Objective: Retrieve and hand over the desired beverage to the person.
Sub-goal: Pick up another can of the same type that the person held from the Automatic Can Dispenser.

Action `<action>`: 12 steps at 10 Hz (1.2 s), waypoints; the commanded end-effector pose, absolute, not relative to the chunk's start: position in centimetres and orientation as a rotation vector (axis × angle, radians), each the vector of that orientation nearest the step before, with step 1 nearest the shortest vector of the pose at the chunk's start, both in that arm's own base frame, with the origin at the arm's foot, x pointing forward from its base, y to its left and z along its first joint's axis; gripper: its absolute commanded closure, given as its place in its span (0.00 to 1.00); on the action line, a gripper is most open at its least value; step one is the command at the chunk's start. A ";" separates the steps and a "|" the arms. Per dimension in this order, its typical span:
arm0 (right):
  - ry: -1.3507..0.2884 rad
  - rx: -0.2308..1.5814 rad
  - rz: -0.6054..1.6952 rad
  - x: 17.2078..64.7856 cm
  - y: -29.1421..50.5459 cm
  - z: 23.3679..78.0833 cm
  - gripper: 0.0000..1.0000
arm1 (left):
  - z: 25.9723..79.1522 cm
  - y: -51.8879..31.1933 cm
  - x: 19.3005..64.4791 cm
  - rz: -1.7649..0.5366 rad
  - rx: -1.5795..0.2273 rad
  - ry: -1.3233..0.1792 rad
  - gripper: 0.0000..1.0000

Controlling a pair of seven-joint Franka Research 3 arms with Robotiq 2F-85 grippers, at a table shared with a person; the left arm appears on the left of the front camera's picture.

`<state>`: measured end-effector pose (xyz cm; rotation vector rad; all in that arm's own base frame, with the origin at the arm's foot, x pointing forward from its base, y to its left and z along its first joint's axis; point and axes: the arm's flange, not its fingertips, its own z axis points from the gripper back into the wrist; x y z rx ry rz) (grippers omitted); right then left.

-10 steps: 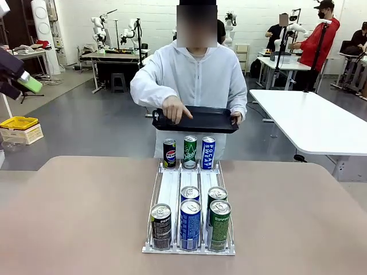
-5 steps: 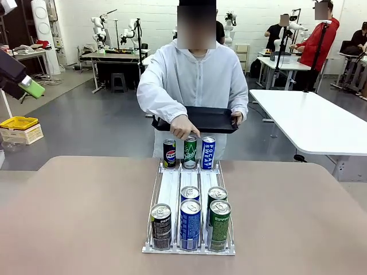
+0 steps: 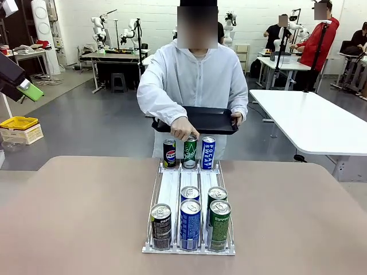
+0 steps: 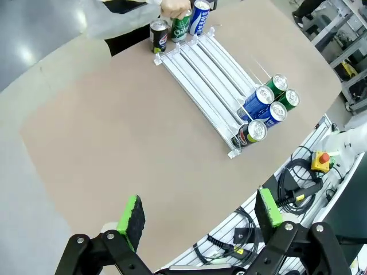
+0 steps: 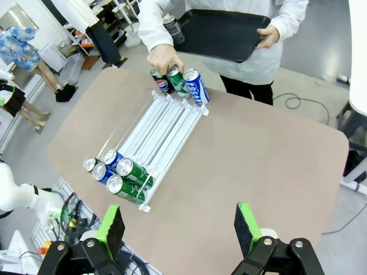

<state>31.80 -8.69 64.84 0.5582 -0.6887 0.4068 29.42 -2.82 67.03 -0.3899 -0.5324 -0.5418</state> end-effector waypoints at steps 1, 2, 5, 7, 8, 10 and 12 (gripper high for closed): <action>-0.703 0.592 0.421 32.0 -8.6 64.9 0.00 | 67.1 -3.0 29.4 -0.537 -0.405 -0.544 0.00; -0.703 0.592 0.421 32.0 -8.6 64.9 0.00 | 67.1 -3.0 29.4 -0.537 -0.405 -0.544 0.00; -0.703 0.592 0.421 32.0 -8.6 64.9 0.00 | 67.1 -3.0 29.4 -0.537 -0.405 -0.544 0.00; -0.703 0.592 0.421 32.0 -8.6 64.9 0.00 | 67.1 -3.0 29.4 -0.537 -0.405 -0.544 0.00; -0.703 0.592 0.421 32.0 -8.6 64.9 0.00 | 67.1 -3.0 29.4 -0.537 -0.405 -0.544 0.00; -0.703 0.592 0.421 32.0 -8.6 64.9 0.00 | 67.1 -3.0 29.4 -0.537 -0.405 -0.544 0.00; -0.703 0.592 0.421 32.0 -8.6 64.9 0.00 | 67.1 -3.0 29.4 -0.537 -0.405 -0.544 0.00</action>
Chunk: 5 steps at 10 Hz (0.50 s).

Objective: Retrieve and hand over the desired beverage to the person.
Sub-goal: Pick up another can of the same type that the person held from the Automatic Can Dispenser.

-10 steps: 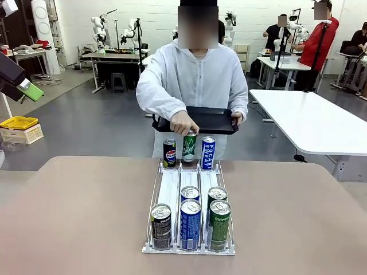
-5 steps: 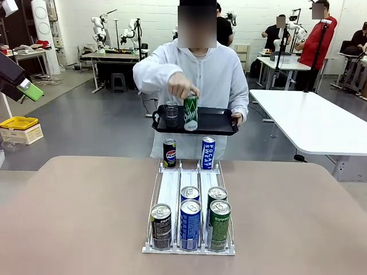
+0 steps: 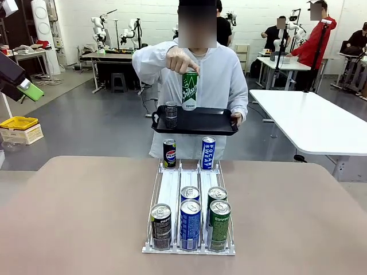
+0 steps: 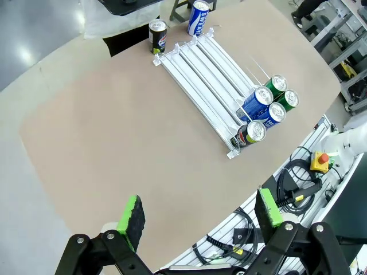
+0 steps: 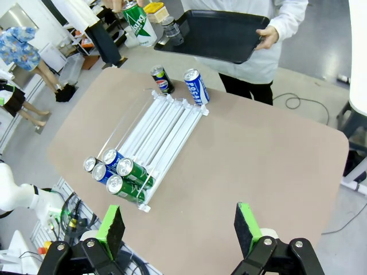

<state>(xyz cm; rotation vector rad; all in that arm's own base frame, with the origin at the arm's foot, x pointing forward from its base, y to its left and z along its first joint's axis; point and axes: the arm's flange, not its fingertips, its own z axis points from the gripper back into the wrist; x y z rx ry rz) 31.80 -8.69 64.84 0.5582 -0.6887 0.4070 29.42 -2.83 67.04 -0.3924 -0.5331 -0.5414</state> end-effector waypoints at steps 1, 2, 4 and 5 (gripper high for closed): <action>-0.703 0.592 0.421 32.0 -8.6 64.9 0.00 | 67.1 -3.0 29.4 -0.537 -0.405 -0.544 0.00; -0.703 0.592 0.421 32.0 -8.6 64.9 0.00 | 67.1 -3.0 29.4 -0.537 -0.405 -0.544 0.00; -0.703 0.592 0.421 32.0 -8.6 64.9 0.00 | 67.1 -3.0 29.4 -0.537 -0.405 -0.544 0.00; -0.703 0.592 0.421 32.0 -8.6 64.9 0.00 | 67.1 -3.0 29.4 -0.537 -0.405 -0.544 0.00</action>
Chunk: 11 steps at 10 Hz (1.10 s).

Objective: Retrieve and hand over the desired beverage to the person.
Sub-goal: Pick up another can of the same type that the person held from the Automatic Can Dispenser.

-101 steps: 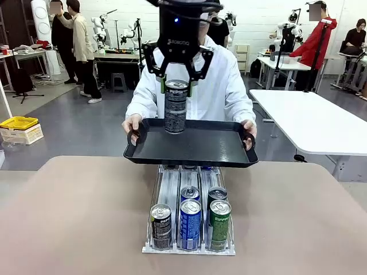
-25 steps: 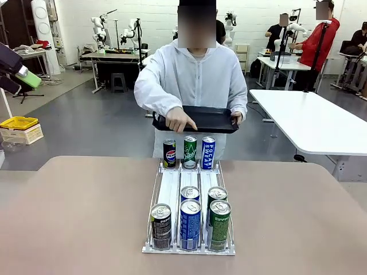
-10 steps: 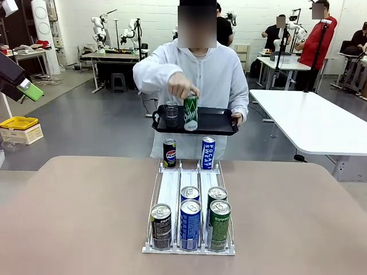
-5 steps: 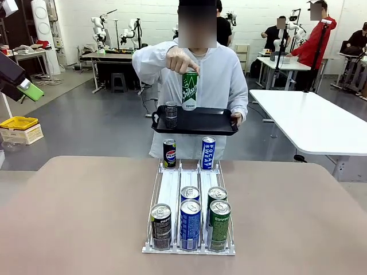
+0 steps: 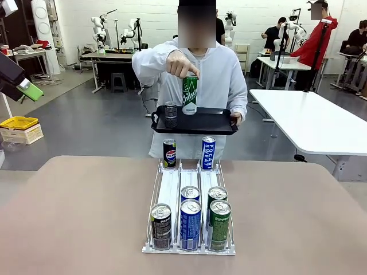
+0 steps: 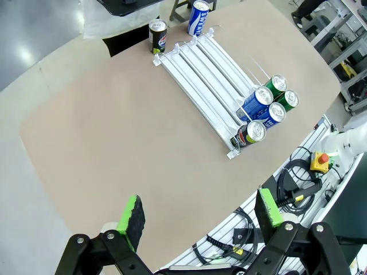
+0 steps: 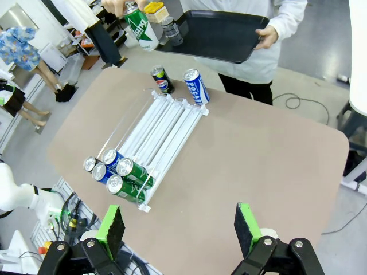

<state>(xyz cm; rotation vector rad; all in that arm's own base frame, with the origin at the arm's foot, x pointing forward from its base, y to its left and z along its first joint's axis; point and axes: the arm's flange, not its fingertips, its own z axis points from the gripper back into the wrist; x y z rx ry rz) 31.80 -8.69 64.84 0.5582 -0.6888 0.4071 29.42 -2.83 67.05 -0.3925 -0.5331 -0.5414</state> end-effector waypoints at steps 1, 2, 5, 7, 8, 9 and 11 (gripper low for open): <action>-0.703 0.592 0.421 32.0 -8.6 64.9 0.00 | 67.1 -3.0 29.4 -0.537 -0.405 -0.544 0.00; -0.703 0.592 0.421 32.0 -8.6 64.9 0.00 | 67.1 -3.0 29.4 -0.537 -0.405 -0.544 0.00; -0.703 0.592 0.421 32.0 -8.6 64.9 0.00 | 67.1 -3.0 29.4 -0.537 -0.405 -0.544 0.00; -0.703 0.592 0.421 32.0 -8.6 64.9 0.00 | 67.1 -3.0 29.4 -0.537 -0.405 -0.544 0.00; -0.703 0.592 0.421 32.0 -8.6 64.9 0.00 | 67.1 -3.0 29.4 -0.537 -0.405 -0.544 0.00; -0.703 0.592 0.421 32.0 -8.6 64.9 0.00 | 67.1 -3.0 29.4 -0.537 -0.405 -0.544 0.00; -0.703 0.592 0.421 32.0 -8.6 64.9 0.00 | 67.1 -3.0 29.4 -0.537 -0.405 -0.544 0.00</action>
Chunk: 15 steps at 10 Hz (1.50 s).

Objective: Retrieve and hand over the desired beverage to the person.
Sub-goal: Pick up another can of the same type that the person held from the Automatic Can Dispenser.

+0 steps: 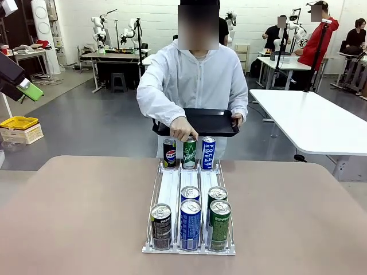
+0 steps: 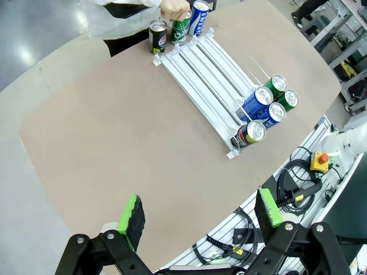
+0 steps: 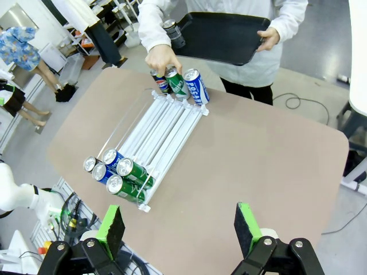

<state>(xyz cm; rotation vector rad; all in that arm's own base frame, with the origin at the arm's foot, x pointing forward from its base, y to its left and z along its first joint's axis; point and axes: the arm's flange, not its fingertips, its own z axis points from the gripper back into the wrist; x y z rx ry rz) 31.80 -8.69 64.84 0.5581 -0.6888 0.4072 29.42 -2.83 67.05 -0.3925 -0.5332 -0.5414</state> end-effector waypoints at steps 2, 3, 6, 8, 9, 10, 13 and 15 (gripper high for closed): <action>-0.689 0.558 0.407 31.8 -8.7 64.8 0.00 | 67.1 -3.0 29.4 -0.537 -0.405 -0.544 0.00; -0.658 0.541 0.443 32.3 -6.2 65.3 0.00 | 67.1 -3.0 29.4 -0.537 -0.405 -0.544 0.00; -0.488 0.383 0.320 33.3 5.6 65.9 0.00 | 67.1 -3.0 29.4 -0.537 -0.405 -0.544 0.00; -0.296 0.307 0.188 32.8 13.2 64.0 0.00 | 67.1 -3.0 29.4 -0.537 -0.405 -0.544 0.00; -0.222 0.286 0.159 32.1 16.2 62.9 0.00 | 67.1 -3.0 29.4 -0.537 -0.405 -0.544 0.00; -0.188 0.230 0.156 31.7 18.0 61.4 0.00 | 67.1 -3.0 29.4 -0.537 -0.405 -0.544 0.00; -0.108 0.277 0.130 32.2 20.7 58.1 0.00 | 67.1 -3.0 29.4 -0.537 -0.405 -0.544 0.00; -0.140 0.230 0.138 31.6 20.4 57.6 0.00 | 67.1 -3.0 29.4 -0.537 -0.405 -0.544 0.00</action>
